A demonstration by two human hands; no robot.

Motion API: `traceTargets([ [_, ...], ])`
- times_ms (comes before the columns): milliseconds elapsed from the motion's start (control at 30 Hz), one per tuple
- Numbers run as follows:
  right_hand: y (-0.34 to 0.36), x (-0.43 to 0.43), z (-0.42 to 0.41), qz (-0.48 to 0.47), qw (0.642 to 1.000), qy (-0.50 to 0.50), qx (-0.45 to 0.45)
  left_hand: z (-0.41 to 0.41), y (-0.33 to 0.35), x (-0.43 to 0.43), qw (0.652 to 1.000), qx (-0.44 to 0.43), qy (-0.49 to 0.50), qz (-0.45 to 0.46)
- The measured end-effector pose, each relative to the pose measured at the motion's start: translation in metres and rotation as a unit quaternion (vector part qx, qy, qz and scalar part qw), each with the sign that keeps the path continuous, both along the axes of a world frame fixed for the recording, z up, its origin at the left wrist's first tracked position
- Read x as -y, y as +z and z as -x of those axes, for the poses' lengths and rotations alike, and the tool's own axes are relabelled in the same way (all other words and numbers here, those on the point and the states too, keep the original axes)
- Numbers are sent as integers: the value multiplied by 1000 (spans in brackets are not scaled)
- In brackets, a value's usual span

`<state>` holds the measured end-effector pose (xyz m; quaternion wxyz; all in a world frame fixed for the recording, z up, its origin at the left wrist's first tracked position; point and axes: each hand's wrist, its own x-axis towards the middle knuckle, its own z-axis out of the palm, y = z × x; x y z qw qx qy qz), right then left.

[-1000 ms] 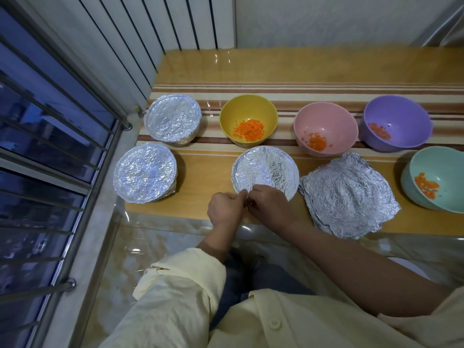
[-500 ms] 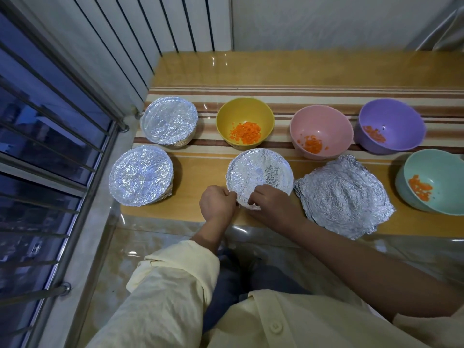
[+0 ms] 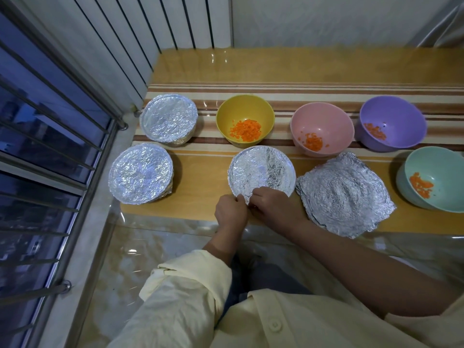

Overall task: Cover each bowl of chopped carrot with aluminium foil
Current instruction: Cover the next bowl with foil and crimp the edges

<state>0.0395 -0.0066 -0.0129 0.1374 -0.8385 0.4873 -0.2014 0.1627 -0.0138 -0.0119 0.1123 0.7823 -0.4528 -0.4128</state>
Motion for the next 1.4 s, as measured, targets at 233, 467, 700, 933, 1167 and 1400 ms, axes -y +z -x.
traceTargets([
  [233, -3, -1, -4, -9, 1000, -13, 7, -7, 1, 1, 1000, -15, -9, -8],
  [467, -4, -1, -11, -23, 999, -22, 7, -12, 4, 1, 1000, 3, -14, -6],
  [700, -3, -1, -18, -10, 998, -51, 18, -17, 3, -2, 1000, -5, -12, 0],
  [933, -6, 0, -22, -7, 999, -47, 14, -21, 10, 5, 1000, 27, -15, 0],
  [1167, -1, -8, 2, 18, 1000, 4, -13, -31, 9, 17, 999, 22, -28, 6],
  [1400, -3, -6, -6, 2, 1000, 2, -9, -31, 8, 7, 999, 4, 10, 40],
])
